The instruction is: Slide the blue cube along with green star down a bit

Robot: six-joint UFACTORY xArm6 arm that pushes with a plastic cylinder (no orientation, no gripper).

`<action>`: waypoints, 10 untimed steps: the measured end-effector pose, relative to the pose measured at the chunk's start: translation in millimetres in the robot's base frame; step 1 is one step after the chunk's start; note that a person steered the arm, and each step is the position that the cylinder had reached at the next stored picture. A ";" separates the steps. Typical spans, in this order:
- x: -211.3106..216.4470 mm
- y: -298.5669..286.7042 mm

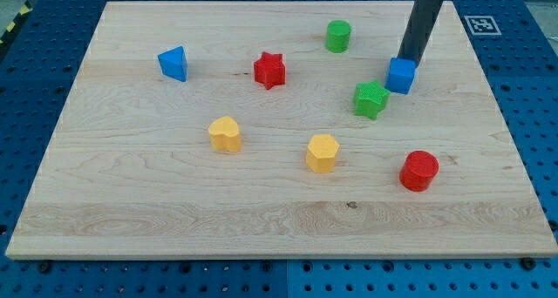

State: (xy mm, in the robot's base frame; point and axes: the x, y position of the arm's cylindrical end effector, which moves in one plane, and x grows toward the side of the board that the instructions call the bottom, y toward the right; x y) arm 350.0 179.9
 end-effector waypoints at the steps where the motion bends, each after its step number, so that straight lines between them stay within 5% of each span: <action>1: 5.0 -66.2; 2: 37.1 -134.7; 3: 21.1 -144.4; 6: -31.2 -45.3; 7: -3.5 -5.0; 10: 17.6 -71.7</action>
State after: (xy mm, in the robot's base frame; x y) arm 367.6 108.1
